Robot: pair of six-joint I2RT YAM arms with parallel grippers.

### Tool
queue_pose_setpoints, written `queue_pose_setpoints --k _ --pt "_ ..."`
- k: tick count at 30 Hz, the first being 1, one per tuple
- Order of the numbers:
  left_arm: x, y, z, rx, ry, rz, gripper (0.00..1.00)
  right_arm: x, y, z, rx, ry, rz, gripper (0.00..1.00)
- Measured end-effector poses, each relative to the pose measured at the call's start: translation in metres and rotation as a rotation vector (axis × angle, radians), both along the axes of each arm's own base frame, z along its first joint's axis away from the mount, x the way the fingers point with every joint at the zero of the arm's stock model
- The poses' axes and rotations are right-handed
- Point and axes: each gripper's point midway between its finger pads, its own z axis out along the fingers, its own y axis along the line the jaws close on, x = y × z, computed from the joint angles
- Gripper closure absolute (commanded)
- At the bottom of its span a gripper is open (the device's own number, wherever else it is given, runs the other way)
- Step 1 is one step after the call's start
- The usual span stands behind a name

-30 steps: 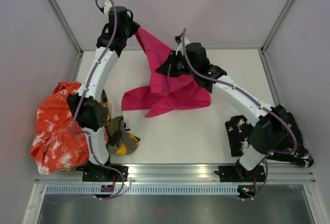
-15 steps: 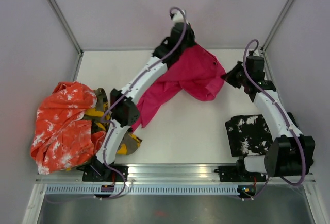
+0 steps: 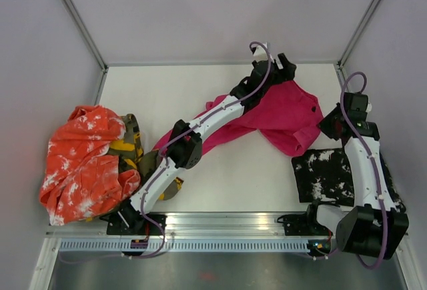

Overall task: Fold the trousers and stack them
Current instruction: Flatten the trousers out

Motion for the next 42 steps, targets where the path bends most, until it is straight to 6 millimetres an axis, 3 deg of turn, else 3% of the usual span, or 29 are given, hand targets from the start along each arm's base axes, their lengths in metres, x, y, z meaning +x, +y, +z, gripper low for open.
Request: queue_pose_setpoints --k 3,4,5,6,8,10,13,14,16,18,20,23,25,27,30,32,39,42 --pt "-0.004 0.001 0.026 0.016 -0.078 0.001 0.0 -0.011 -0.012 -0.03 0.034 0.126 -0.035 0.63" --pt "-0.005 0.006 0.033 0.04 -0.09 0.005 0.0 -0.012 -0.014 -0.042 0.055 0.172 -0.033 0.33" --pt "-0.007 0.014 0.039 0.068 -0.089 0.013 0.0 -0.01 -0.015 -0.053 0.072 0.214 -0.028 0.22" --pt "-0.01 0.025 0.046 0.094 -0.08 0.021 0.0 -0.01 -0.014 -0.06 0.083 0.251 -0.005 0.04" --pt "-0.012 0.054 0.06 0.138 -0.044 0.042 0.0 -0.003 -0.013 -0.058 0.089 0.263 0.036 0.02" --pt "-0.013 0.103 0.076 0.172 0.004 0.063 0.0 0.016 -0.014 -0.031 0.069 0.195 0.079 0.02" --pt "-0.012 0.212 0.095 0.206 0.078 0.156 0.0 0.054 -0.019 0.032 0.01 0.004 0.132 0.02" --pt "-0.021 0.256 0.095 0.226 0.117 0.204 0.0 0.066 -0.021 0.054 -0.012 -0.066 0.147 0.02" --pt "-0.018 0.314 0.095 0.231 0.153 0.297 0.0 0.087 -0.018 0.085 -0.045 -0.172 0.173 0.02" --pt "-0.035 0.352 0.079 0.237 0.223 0.342 0.01 0.106 -0.007 0.094 -0.057 -0.221 0.211 0.04" --pt "-0.056 0.359 0.048 0.243 0.315 0.321 0.02 0.127 0.015 0.084 -0.05 -0.217 0.271 0.08" --pt "-0.08 0.351 -0.015 0.272 0.478 0.248 0.04 0.152 0.058 0.042 0.007 -0.141 0.326 0.12" --pt "-0.095 0.346 -0.056 0.297 0.587 0.202 0.05 0.154 0.09 0.008 0.047 -0.071 0.347 0.12" --pt "-0.108 0.344 -0.082 0.31 0.662 0.172 0.07 0.147 0.122 -0.019 0.077 -0.013 0.364 0.12" --pt "-0.118 0.342 -0.096 0.309 0.707 0.149 0.07 0.136 0.167 -0.042 0.138 0.014 0.385 0.17" --pt "-0.118 0.34 -0.097 0.302 0.705 0.143 0.07 0.139 0.183 -0.049 0.166 0.007 0.385 0.2" --pt "-0.14 0.349 -0.136 0.337 0.781 0.142 0.07 0.175 0.204 -0.077 0.186 0.005 0.362 0.31" --pt "-0.148 0.353 -0.147 0.354 0.81 0.146 0.06 0.18 0.206 -0.09 0.169 0.034 0.348 0.36"
